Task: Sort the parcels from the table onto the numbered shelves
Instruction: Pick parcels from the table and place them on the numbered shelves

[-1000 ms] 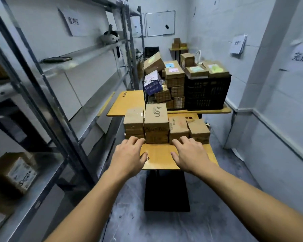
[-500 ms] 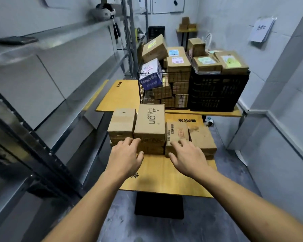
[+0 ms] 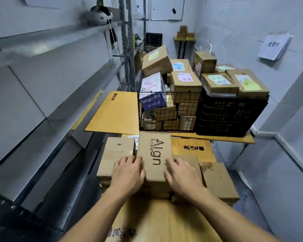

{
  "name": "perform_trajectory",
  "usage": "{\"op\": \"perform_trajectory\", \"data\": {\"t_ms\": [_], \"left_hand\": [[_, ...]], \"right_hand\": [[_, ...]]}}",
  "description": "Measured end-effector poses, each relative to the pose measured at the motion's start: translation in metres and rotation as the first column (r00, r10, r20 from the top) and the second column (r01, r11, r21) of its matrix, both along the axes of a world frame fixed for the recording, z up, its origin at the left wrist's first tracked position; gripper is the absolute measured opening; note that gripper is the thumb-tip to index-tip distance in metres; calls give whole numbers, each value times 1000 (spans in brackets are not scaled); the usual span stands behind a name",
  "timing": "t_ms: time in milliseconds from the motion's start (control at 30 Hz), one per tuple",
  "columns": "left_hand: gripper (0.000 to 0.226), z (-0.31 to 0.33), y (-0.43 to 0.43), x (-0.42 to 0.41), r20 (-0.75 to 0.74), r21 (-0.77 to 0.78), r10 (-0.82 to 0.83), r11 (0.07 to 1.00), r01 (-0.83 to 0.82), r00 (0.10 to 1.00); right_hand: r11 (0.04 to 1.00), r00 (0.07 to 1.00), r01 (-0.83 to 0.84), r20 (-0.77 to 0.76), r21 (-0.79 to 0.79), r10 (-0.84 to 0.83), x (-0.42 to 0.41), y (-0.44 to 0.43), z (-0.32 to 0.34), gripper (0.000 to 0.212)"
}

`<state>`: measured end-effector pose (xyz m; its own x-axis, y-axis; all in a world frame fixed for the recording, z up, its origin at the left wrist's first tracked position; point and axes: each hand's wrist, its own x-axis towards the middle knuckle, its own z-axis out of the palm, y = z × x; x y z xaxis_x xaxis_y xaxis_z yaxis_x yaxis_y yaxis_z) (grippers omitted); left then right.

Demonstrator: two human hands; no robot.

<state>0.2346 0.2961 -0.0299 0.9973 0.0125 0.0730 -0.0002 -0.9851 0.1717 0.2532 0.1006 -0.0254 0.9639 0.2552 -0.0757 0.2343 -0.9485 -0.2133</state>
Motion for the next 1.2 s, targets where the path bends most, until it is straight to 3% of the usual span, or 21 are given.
{"op": "perform_trajectory", "data": {"t_ms": [133,267,467,567,700,800,933,1067,1200], "left_hand": [[42,-21,4,6,56,63,-34,998,30,998],[45,-32,6,4,128,16,-27,1000,25,991],[55,-30,-2,-2,124,-268,24,963,10,992],[50,-11,-16,-9,194,-551,57,832,61,979],[42,9,-38,-11,209,-839,109,530,121,972],[43,7,-48,-12,207,-846,180,526,83,962],[63,2,-57,-17,83,-835,272,544,-82,959],[71,5,-72,-30,-53,-961,181,259,-99,982],[68,8,-83,-46,5,-986,235,163,-34,972]], "right_hand": [[991,994,85,-74,99,-78,17,6,-17,46],[914,965,233,-195,333,-175,19,6,-34,49],[749,936,344,-271,566,-224,21,1,-38,39],[635,916,400,-320,661,-243,20,-12,-37,23],[446,907,421,-346,790,-242,17,-32,-39,19],[340,910,410,-353,846,-218,11,-45,-33,21],[314,931,350,-290,883,-221,-1,-60,-31,26],[313,953,294,-251,903,-171,-14,-71,-26,25],[481,969,242,-234,842,-78,-23,-79,-18,30]]}}
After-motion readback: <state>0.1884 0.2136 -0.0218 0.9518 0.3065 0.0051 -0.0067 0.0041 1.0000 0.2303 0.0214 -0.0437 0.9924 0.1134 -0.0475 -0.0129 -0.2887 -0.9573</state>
